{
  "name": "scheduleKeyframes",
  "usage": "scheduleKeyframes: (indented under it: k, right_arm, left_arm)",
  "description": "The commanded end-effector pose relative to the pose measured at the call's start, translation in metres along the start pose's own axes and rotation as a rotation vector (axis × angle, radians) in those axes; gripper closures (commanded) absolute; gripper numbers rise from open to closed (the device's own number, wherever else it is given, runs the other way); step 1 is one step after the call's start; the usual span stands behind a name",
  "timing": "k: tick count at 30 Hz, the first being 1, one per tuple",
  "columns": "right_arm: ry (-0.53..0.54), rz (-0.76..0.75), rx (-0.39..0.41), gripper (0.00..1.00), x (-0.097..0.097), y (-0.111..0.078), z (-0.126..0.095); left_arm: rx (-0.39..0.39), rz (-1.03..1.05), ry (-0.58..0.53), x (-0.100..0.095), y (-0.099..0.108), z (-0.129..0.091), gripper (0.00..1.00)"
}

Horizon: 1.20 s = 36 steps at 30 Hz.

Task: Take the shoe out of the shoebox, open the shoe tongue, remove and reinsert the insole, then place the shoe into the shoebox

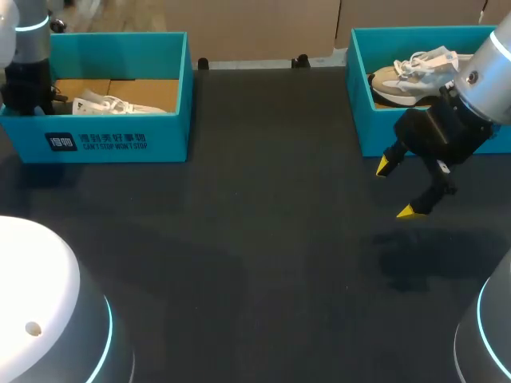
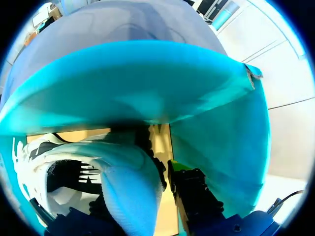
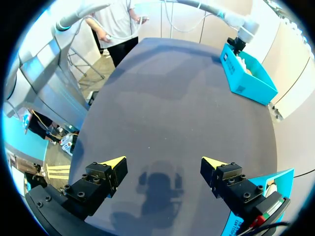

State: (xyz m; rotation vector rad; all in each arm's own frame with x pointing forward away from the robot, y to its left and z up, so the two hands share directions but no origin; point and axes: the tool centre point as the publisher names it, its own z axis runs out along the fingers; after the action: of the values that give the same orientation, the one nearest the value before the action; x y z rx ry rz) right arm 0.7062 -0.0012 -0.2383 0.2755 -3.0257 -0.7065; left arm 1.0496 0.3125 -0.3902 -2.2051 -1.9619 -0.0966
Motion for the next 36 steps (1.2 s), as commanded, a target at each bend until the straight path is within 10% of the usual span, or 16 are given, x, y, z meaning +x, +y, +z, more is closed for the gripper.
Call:
scheduleKeyframes:
  k: [1,16,23,36]
  right_arm:
    - [0.0,0.0,0.003,0.0,0.0,0.0,0.001]
    - [0.0,0.0,0.003,0.0,0.0,0.0,0.001]
    - [0.0,0.0,0.003,0.0,0.0,0.0,0.001]
    - [0.0,0.0,0.003,0.0,0.0,0.0,0.001]
  left_arm:
    - [0.006,0.003,-0.006,0.003,0.001,0.0,0.6]
    - [-0.01,0.027,-0.078,0.002,-0.002,-0.03,0.5]
    - [-0.051,0.021,-0.145,0.002,-0.003,-0.062,0.24]
    - [-0.101,-0.013,-0.177,-0.001,-0.009,-0.112,0.12]
